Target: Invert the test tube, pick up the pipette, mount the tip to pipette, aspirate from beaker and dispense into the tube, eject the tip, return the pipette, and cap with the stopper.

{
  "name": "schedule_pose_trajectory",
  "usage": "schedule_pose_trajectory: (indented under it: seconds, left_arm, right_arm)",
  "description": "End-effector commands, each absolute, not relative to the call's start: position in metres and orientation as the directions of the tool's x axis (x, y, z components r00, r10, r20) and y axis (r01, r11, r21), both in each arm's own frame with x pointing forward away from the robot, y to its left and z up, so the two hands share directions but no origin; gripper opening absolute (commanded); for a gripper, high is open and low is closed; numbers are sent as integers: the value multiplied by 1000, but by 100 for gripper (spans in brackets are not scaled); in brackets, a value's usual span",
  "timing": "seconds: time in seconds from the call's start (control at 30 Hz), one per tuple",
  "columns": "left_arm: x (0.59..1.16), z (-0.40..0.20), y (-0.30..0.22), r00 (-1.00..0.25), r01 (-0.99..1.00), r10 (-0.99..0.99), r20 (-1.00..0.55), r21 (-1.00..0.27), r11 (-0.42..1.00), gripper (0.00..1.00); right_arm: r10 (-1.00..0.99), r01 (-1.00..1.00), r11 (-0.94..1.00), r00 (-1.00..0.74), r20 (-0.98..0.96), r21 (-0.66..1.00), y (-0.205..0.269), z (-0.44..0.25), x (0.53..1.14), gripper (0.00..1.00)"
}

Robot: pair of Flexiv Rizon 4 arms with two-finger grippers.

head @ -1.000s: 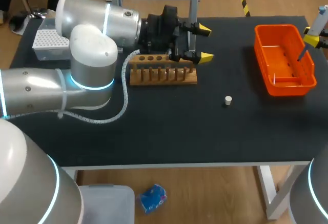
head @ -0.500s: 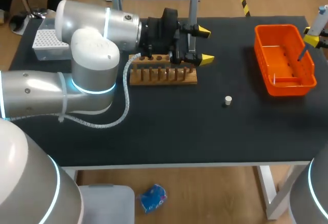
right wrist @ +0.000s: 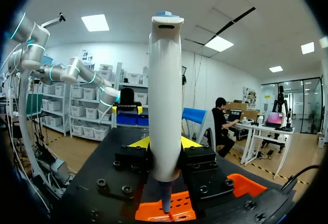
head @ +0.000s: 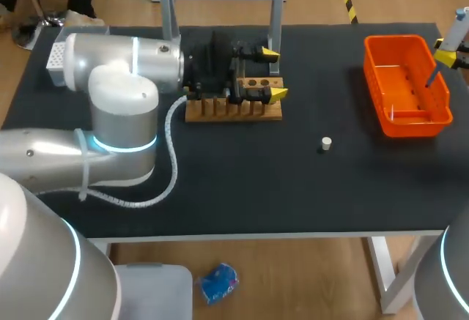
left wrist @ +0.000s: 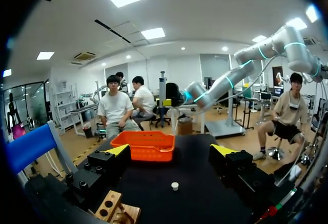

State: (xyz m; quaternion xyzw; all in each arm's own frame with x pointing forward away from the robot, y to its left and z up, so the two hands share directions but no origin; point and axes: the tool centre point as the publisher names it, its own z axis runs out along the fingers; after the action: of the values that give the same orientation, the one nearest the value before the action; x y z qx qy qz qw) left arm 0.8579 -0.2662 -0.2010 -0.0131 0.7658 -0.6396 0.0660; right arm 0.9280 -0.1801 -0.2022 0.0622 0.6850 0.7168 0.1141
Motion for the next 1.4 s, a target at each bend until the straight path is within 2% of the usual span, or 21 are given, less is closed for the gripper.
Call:
schedule_pose_trajectory:
  seconds: [0.03, 0.8, 1.07, 1.4]
  left_arm:
    - [848, -205, -254, -987, 66, -136, -86, -988, 143, 100]
    - [847, -212, -251, -986, 56, -148, -75, -991, 123, 100]
    - [847, -212, -251, -986, 56, -148, -75, -991, 123, 100]
    - [847, -212, -251, -986, 56, -148, -75, -991, 123, 100]
  right_arm:
    - [249, -78, -33, -966, -68, 996, -180, -201, 928, 0]
    - [223, -80, 8, -972, -79, 997, -173, -186, 918, 0]
    - [111, -36, 62, -993, -43, 997, -123, -164, 888, 0]
    - [-3, 6, 22, -1000, 6, 1000, -36, -201, 865, 0]
